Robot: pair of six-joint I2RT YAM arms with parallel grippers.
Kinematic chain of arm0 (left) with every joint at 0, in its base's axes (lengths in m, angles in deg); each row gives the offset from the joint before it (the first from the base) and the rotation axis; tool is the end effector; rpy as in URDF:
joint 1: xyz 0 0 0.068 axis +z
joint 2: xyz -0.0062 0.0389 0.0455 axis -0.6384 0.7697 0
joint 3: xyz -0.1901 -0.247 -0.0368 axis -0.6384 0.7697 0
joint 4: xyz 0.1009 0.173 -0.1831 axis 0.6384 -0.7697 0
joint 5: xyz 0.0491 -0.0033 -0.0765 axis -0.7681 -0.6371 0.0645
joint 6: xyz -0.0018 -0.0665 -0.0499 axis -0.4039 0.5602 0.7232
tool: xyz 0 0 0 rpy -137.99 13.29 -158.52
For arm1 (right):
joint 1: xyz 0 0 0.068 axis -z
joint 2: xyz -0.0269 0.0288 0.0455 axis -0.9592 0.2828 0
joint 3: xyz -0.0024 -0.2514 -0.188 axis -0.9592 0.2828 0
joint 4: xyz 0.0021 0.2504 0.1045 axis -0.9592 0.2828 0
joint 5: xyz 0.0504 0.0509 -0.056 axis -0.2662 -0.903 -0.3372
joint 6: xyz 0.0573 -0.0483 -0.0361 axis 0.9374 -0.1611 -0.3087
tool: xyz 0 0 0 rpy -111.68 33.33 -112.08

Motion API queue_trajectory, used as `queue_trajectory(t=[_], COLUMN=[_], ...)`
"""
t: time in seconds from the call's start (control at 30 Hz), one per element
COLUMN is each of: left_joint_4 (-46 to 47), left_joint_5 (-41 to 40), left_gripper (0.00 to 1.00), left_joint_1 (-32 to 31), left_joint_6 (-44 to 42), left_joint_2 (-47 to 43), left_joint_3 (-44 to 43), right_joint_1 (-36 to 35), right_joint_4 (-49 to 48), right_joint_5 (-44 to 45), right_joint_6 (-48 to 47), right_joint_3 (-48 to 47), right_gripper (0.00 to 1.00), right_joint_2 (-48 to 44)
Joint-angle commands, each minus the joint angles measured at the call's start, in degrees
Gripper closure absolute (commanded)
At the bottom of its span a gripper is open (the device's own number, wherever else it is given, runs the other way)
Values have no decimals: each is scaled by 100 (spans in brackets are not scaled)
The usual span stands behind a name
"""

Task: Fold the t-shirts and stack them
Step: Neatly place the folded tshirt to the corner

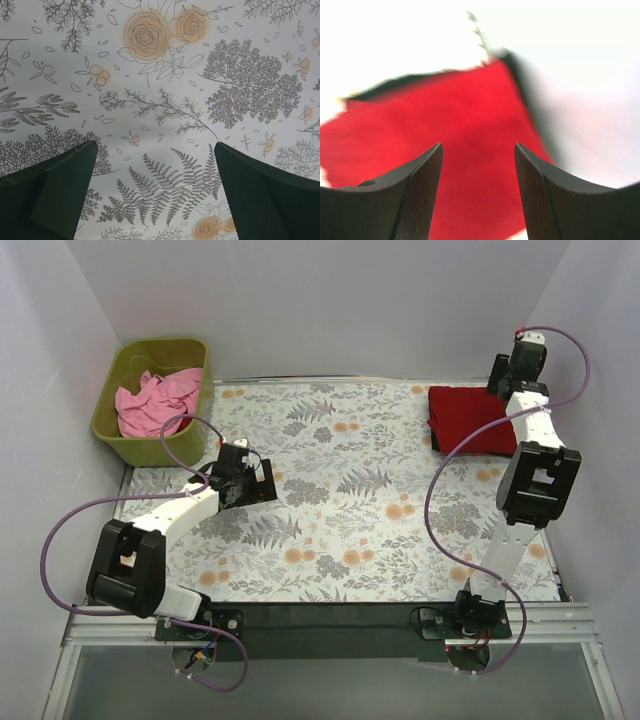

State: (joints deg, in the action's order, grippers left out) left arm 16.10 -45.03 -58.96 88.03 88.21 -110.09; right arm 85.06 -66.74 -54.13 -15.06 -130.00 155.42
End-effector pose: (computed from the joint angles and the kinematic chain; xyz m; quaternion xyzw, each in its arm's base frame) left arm 0.2830 -0.0971 0.1953 -0.3611 0.8847 -0.1851 0.2297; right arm 0.5344 -0.1299 0.3065 0.1549 0.8414 -0.1773 0.4864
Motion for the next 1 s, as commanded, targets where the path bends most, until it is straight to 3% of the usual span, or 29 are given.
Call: queue_trajectory(t=[0.0,0.23,0.37,0.63,0.8,0.97], left_joint_4=[-32,-32,-14,21,91,153], left_joint_5=[-72,-107,-134,-90,-72,-46], left_gripper=[2,2,2,2,2,2], left_joint_1=[22,13,13,13,22,13], left_joint_6=[-75,-84,-93,-110,-110,-102], left_joint_2=[-55,-37,-11,7,-90,-309], left_joint_3=[-161,-135,-135,-109,-91,-65], right_joint_1=[-41,-76,-172,-401,-410,-331], right_joint_4=[-853,-1326,-1915,-2048,-2057,-2031], right_joint_5=[-1583,-3622,-4247,-4872,-4882,-4513], right_joint_6=[596,1432,1793,2215,2190,1821], right_joint_3=[-244,-774,-923,-1407,-1206,-441], right_gripper=[45,48,52,54,54,45], right_joint_2=[-85,934,1436,2333,1939,525])
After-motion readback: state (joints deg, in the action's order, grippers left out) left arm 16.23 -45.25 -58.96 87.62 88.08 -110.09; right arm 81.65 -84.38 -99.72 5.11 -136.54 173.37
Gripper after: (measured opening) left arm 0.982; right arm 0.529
